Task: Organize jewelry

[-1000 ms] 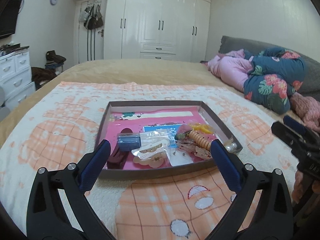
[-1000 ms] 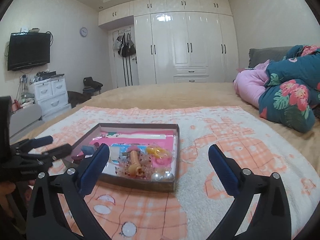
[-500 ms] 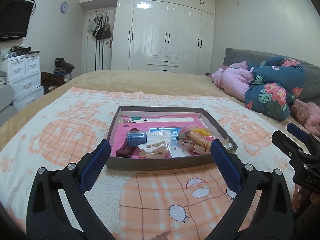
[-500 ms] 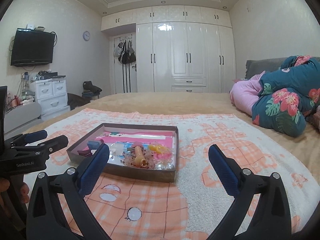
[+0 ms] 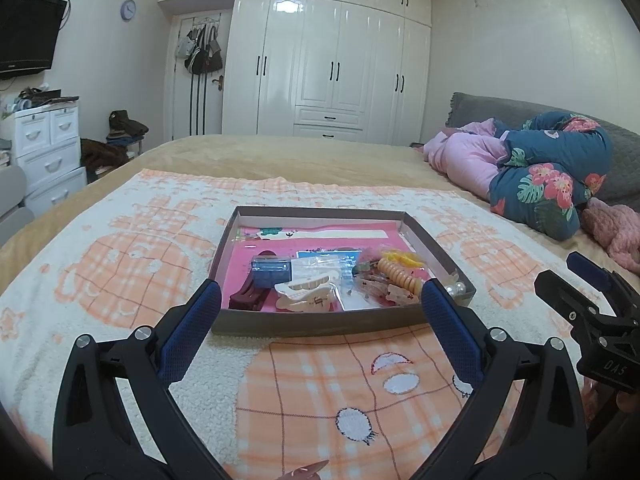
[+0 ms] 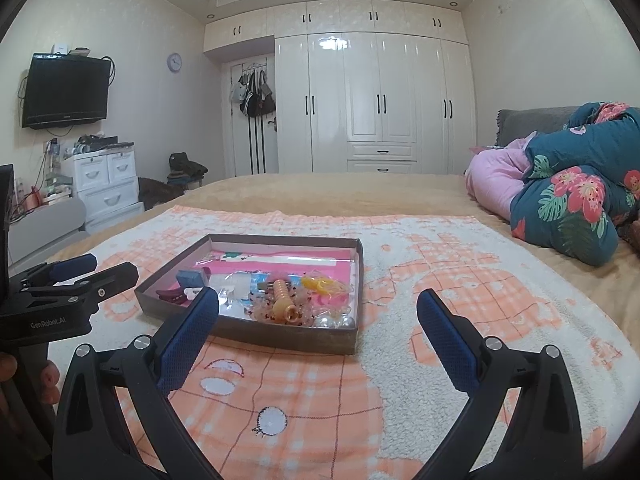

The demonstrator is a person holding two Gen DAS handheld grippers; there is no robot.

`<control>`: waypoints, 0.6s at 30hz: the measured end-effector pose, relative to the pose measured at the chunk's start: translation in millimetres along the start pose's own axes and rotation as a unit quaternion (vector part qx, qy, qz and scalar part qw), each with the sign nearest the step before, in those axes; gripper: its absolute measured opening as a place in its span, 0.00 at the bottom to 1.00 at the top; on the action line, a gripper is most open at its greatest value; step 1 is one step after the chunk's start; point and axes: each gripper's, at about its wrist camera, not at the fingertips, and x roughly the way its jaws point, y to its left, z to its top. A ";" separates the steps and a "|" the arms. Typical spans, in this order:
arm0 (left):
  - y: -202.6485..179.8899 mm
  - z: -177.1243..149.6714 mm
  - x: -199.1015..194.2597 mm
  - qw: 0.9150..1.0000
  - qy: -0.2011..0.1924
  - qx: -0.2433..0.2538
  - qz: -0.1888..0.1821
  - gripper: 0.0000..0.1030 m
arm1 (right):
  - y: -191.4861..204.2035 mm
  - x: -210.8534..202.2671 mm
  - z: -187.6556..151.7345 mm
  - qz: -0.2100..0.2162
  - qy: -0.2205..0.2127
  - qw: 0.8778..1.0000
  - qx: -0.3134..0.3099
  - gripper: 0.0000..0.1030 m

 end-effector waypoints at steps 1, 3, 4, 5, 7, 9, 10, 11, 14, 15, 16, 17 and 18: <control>0.1 -0.6 0.5 1.000 0.001 0.001 0.000 0.89 | -0.4 0.4 0.0 0.000 0.000 1.000 0.001 0.94; -0.4 -1.3 1.5 1.000 0.002 0.003 0.001 0.89 | -0.1 0.4 -0.5 0.000 0.001 1.000 0.001 0.94; -0.8 -1.7 2.2 1.000 0.004 0.003 0.001 0.89 | 0.2 0.7 -0.5 0.000 0.001 1.000 0.001 0.94; -0.7 -2.5 2.8 1.000 0.005 0.003 0.002 0.89 | 0.5 0.7 -0.5 0.000 0.002 1.000 0.001 0.94; -0.4 -3.1 3.0 1.000 0.006 0.003 0.003 0.89 | 0.1 0.7 -0.4 0.000 0.001 1.000 0.001 0.94; 0.2 -2.8 3.2 1.000 0.006 0.001 0.004 0.89 | 0.6 0.8 -0.5 0.000 0.001 1.000 0.001 0.94; 0.5 -2.8 3.3 1.000 0.006 0.000 0.004 0.89 | 0.9 1.0 -0.5 0.000 0.001 1.000 0.001 0.94; 0.7 -2.9 3.3 1.000 0.006 -0.001 0.004 0.89 | 0.4 0.9 -0.5 0.000 0.001 1.000 0.001 0.94; 0.8 -2.7 3.3 1.000 0.007 0.000 0.005 0.89 | 0.2 0.9 -0.6 0.001 0.001 1.000 0.000 0.94; 0.8 -2.7 3.4 1.000 0.007 0.001 0.006 0.89 | -0.2 0.9 -0.7 0.000 0.001 1.000 0.000 0.94; 1.2 -2.7 3.0 1.000 0.007 0.001 0.007 0.89 | 0.4 1.1 -0.8 0.000 0.001 1.000 0.000 0.94; 1.1 -2.7 3.2 1.000 0.007 0.000 0.006 0.89 | 0.0 1.1 -0.7 0.001 0.001 1.000 0.001 0.94; 0.8 -2.7 3.3 1.000 0.007 0.000 0.006 0.89 | -0.2 1.0 -0.8 0.001 0.002 1.000 0.001 0.94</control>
